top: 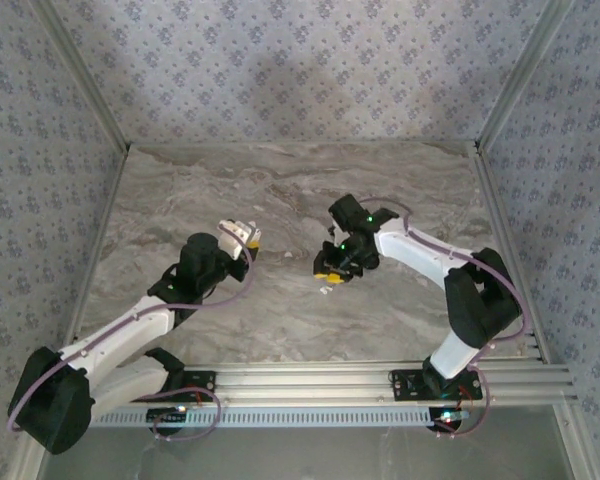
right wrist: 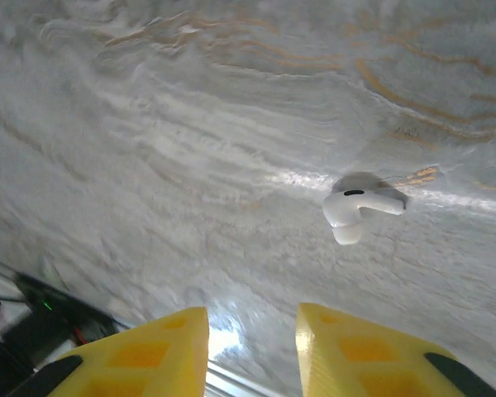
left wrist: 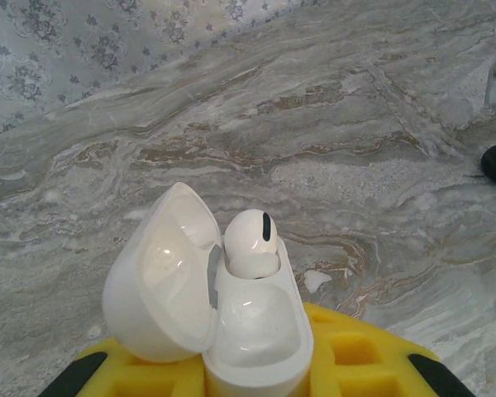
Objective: Insert wireless bluetooth earbuds into charging case
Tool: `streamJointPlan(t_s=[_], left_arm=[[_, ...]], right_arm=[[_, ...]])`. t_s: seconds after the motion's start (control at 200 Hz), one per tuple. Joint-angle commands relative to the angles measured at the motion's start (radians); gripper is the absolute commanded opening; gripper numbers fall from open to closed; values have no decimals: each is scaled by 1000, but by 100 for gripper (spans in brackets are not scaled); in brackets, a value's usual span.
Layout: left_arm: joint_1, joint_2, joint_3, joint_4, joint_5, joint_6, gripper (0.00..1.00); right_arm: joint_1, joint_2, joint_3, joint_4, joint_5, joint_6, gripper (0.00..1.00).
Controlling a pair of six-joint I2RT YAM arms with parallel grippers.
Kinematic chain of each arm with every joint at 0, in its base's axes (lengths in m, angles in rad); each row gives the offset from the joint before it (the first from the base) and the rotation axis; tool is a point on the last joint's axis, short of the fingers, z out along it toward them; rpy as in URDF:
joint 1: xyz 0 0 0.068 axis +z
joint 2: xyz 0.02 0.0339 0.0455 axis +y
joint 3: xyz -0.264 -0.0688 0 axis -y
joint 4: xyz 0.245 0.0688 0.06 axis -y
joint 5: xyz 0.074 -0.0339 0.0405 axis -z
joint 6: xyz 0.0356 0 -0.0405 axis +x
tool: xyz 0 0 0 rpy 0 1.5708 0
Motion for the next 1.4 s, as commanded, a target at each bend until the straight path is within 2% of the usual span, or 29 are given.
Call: streamJointPlan(t_s=[0.0,0.08,0.17,0.25,0.38,0.57,0.73,0.924,1.394], left_arm=[[10,-31,22,-17,2,6,10],[13,-42,22,-31,3,7,11],[17,-57,25,-50,2,14,11],[22,-68,27,-61,4,17,11],[27,-80,26,-68,1,14,11],[36,-80,25,-80,4,13,11],[40,-81,23,-83,7,5,11],[43,-76,23,-83,7,-2,11],[45,-64,26,-83,7,-12,11]], right_arm=[[20,42,160,-276,80,-400,36],[46,84,263,-384,191,-658,37],[63,83,270,-391,240,-881,39],[55,56,235,-334,227,-1069,42],[54,-29,84,-145,211,-1411,40],[65,-96,-129,77,193,-1743,45],[84,-81,-209,200,216,-1862,45],[106,-43,-227,278,242,-1912,45],[117,-7,-238,192,183,-1994,43]])
